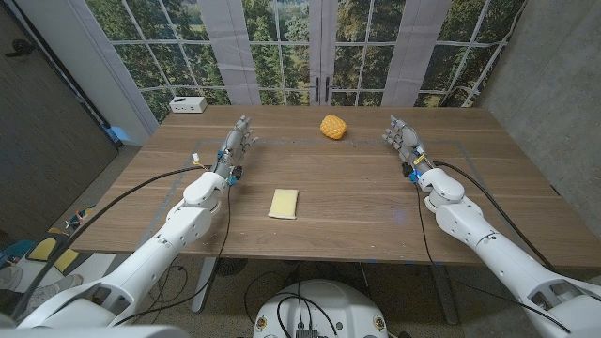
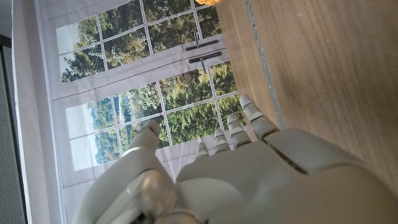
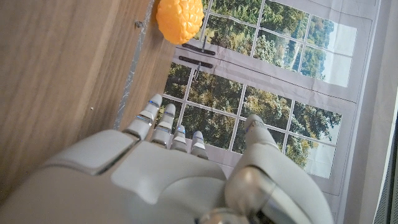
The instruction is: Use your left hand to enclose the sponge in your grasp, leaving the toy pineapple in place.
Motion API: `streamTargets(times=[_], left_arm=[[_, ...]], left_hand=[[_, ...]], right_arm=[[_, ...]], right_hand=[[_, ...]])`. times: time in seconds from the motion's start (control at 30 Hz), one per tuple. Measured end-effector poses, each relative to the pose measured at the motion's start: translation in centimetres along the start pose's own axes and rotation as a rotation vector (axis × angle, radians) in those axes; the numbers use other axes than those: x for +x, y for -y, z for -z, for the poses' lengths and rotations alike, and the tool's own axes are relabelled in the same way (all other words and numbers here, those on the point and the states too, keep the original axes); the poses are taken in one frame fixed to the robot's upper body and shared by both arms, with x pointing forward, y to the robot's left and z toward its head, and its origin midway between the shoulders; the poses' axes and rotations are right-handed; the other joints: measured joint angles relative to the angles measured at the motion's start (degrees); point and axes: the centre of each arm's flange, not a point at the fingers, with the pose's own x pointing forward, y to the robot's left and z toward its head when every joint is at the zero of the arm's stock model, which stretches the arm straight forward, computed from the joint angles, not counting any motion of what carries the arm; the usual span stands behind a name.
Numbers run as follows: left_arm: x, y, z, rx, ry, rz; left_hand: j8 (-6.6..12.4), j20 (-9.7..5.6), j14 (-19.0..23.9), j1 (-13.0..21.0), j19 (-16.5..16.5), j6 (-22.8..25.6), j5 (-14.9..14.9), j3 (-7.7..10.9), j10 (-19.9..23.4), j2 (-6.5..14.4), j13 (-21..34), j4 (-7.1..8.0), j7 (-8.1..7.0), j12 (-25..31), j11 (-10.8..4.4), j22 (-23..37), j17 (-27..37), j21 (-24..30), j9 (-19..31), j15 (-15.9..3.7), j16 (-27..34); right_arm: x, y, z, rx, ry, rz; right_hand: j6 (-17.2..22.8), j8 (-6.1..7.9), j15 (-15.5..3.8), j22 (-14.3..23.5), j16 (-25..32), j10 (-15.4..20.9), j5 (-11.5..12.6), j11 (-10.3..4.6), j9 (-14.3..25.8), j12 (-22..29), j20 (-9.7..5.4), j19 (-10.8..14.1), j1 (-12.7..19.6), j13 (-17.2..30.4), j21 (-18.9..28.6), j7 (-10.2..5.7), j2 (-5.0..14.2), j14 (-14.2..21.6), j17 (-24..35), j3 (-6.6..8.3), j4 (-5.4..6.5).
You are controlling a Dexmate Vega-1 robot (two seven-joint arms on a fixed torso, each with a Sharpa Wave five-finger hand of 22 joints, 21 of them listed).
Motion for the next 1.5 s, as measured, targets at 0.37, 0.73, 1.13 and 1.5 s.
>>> streamTargets(times=[0.37,0.73,1.13,1.5], left_arm=[[-0.4,-0.2,-0.3,0.054,-0.001,-0.047],[-0.5,-0.6,-1.5,0.169,0.024,-0.056],[-0.5,-0.8,-3.8,0.333,0.062,-0.040],[-0.8,-1.0,-6.0,0.504,0.097,-0.018]], left_hand=[[-0.90,-0.50,-12.08,-1.70,-11.60,0.00,0.00,-3.78,-6.54,-3.30,0.00,-0.08,-1.70,-1.28,-1.43,-0.14,0.16,-5.71,-0.13,1.71,-0.13],[-0.25,-0.68,-9.50,-3.34,-9.35,1.29,0.22,-5.42,-4.17,-4.94,-0.01,0.46,-1.64,-0.13,-0.03,-0.15,0.16,-4.87,-0.12,1.95,0.29],[0.21,1.62,-7.36,-3.32,-7.50,3.80,0.44,-6.10,-1.90,-4.96,-0.02,0.23,-0.74,0.32,0.51,-0.15,0.15,-4.53,-0.12,1.86,0.29],[0.22,2.00,-6.09,-2.81,-7.12,4.72,0.44,-6.40,-0.47,-5.46,-0.02,-0.35,-1.05,0.51,0.73,-0.15,0.15,-4.36,-0.12,1.83,0.29]], right_arm=[[-0.1,-0.3,0.0,-0.017,-0.011,-0.010],[-0.1,-0.4,0.0,-0.025,-0.015,-0.018],[-0.2,-0.7,-0.2,-0.030,-0.008,-0.011],[-0.2,-1.4,-0.5,-0.037,0.001,-0.005]], right_hand=[[4.41,0.78,0.88,0.00,-2.01,-1.63,0.00,-0.03,-0.09,-0.39,-0.31,-3.12,0.00,-0.01,-1.35,1.03,0.00,-5.98,0.00,-0.01,0.01],[4.86,0.78,1.43,0.22,-1.68,-0.63,0.00,0.57,-0.09,-0.11,0.04,-2.77,0.00,-0.01,-1.22,1.07,0.00,-5.42,0.00,-0.01,0.01],[4.85,0.42,1.43,0.26,-1.68,-0.33,0.00,0.87,-0.09,-0.11,0.03,-2.77,-0.01,-0.02,-1.22,1.07,0.00,-5.42,0.00,-0.01,0.02],[4.85,0.42,1.42,0.26,-1.68,-0.33,0.00,0.87,-0.08,-0.11,0.03,-2.77,-0.01,-0.02,-1.22,1.07,0.00,-5.43,0.00,-0.02,0.02]])
